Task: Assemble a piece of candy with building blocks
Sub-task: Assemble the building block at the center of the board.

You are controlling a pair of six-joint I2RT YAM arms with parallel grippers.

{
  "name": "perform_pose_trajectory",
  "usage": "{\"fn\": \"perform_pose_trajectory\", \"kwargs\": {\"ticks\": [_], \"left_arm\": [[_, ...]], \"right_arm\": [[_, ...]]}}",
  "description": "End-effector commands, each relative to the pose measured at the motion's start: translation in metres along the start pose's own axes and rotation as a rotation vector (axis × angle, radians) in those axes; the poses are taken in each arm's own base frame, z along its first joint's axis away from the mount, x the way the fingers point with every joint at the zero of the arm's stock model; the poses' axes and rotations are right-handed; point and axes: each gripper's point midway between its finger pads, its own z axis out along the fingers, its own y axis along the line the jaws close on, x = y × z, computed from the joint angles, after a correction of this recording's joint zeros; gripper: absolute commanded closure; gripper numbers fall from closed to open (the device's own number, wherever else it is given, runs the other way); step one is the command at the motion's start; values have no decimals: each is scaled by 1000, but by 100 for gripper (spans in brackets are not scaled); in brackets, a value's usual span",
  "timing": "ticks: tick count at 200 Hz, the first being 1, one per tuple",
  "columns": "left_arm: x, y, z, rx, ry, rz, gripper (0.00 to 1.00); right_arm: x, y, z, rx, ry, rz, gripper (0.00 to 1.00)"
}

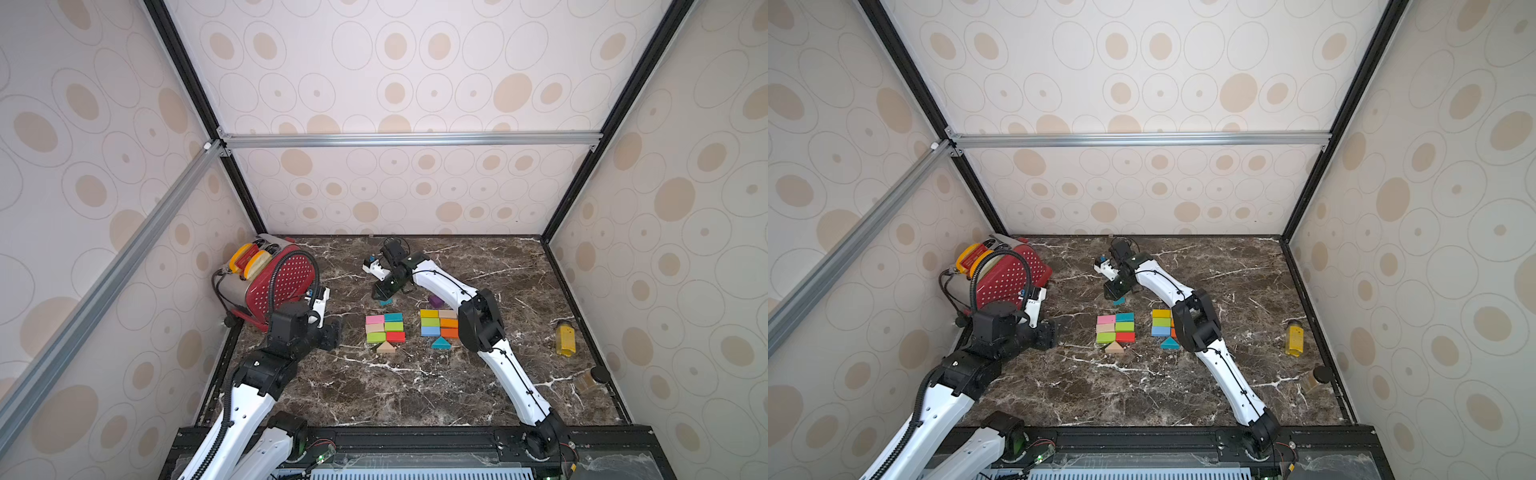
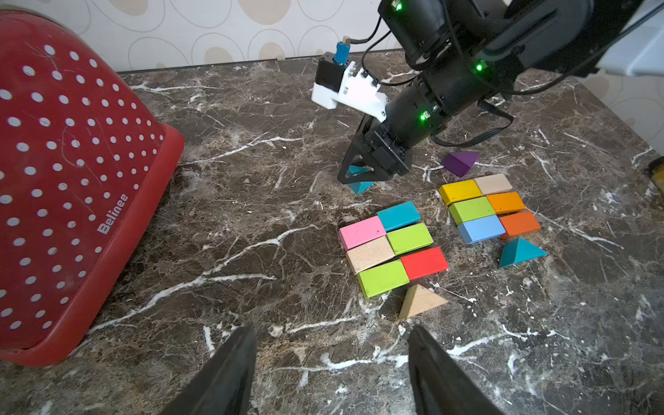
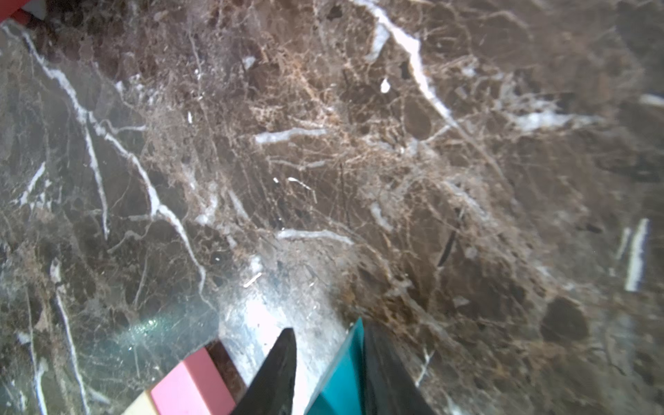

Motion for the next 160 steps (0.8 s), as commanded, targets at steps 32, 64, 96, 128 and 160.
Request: {"fn": "perform_pose_trajectory", "kwargs": {"ticks": [32, 64, 96, 128, 160], "left_arm": [[-3, -1, 1, 7, -8, 10, 32], [-2, -1, 1, 7, -5, 9, 32], [-3, -1, 2, 9, -4, 9, 32], [-2, -1, 2, 11, -2, 8, 32], [-2, -2, 2, 13, -2, 9, 32]], "right_arm": [[22, 10, 12, -42, 69, -18, 66], [25, 14, 11, -52, 81, -7, 66], [27, 23, 11, -75, 80, -33, 66], [31, 24, 10, -75, 101, -46, 68], [36, 22, 9, -61, 119, -65, 69]]}}
